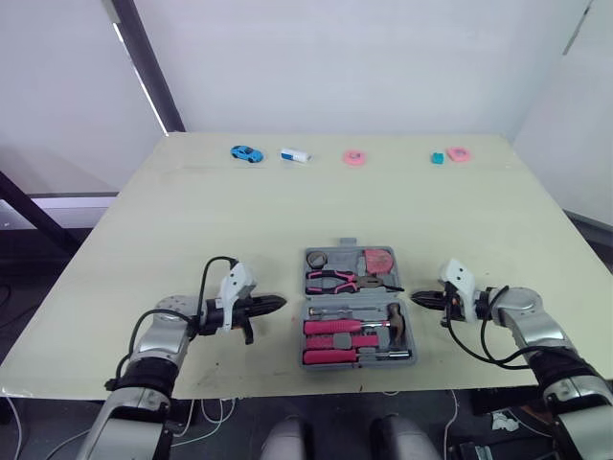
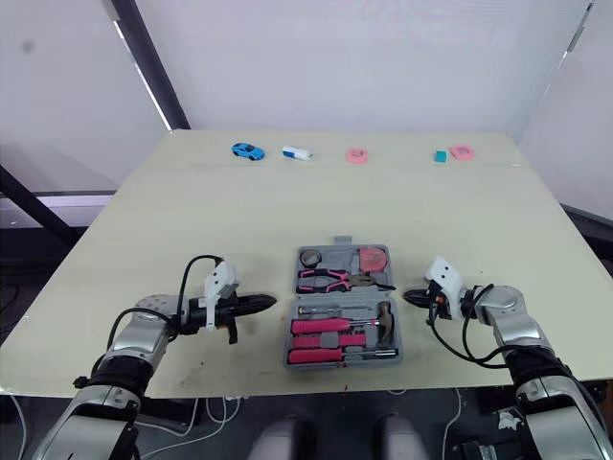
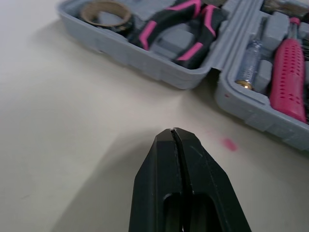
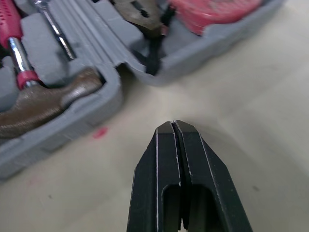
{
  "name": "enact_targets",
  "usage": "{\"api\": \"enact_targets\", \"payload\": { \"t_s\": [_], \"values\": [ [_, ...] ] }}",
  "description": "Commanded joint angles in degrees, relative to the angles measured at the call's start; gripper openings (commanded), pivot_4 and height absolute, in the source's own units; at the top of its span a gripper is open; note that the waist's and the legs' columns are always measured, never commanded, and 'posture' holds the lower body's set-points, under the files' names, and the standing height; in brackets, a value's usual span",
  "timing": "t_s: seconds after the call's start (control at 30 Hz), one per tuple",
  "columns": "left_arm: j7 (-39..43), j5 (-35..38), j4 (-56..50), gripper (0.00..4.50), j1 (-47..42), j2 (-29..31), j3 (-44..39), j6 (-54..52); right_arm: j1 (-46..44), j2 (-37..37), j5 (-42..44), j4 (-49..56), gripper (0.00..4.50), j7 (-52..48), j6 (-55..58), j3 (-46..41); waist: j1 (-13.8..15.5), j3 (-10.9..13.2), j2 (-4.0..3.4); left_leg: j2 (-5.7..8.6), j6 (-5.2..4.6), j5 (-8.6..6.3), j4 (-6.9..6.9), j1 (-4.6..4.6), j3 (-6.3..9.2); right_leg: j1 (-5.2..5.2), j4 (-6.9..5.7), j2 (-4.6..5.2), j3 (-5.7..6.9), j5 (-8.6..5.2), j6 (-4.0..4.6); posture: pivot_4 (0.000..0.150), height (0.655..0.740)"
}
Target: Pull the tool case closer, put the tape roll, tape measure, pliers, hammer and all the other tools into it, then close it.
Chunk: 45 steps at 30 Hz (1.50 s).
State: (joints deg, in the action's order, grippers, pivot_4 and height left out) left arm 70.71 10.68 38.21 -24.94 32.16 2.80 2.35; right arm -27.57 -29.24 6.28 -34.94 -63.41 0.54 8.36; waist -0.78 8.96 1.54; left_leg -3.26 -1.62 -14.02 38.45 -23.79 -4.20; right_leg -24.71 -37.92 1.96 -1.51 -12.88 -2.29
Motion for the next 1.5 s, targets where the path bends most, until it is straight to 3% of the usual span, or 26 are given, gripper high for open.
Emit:
{"api": "enact_targets", "payload": {
  "t_s": [0.03, 0.87, 1.5],
  "values": [
    [1.3, -0.51, 1.37, 0.03, -1.58, -0.37, 0.52, 1.5, -0.88, 0.71, -0.29, 1.03, 0.0, -0.42, -1.26, 0.25, 0.01, 0.0, 0.0, 0.0, 0.0, 0.0, 0.01, 0.0, 0.0, 0.0, 0.0, 0.0, 0.0, 0.0, 0.0, 0.15, 0.7395],
    [1.73, -4.59, 9.09, 0.03, -5.83, -6.46, 3.0, 4.5, -1.7, 3.88, -2.04, 0.35, 0.0, 0.06, -2.37, 0.93, 0.02, -0.01, 0.0, 0.0, 0.0, 0.0, 0.03, 0.03, 0.01, 0.03, -0.04, 0.0, 0.0, 0.01, 0.0, 0.15, 0.7395],
    [5.62, -4.62, 2.69, 0.03, -1.88, -7.67, 5.4, 0.74, 0.95, 2.03, -0.04, 5.59, 0.0, -7.24, 2.9, 1.7, 0.07, -0.02, -0.02, 0.01, 0.0, 0.0, 0.0, 0.01, 0.03, 0.04, 0.0, 0.0, 0.01, 0.0, 0.0, 0.15, 0.7395]
  ]
}}
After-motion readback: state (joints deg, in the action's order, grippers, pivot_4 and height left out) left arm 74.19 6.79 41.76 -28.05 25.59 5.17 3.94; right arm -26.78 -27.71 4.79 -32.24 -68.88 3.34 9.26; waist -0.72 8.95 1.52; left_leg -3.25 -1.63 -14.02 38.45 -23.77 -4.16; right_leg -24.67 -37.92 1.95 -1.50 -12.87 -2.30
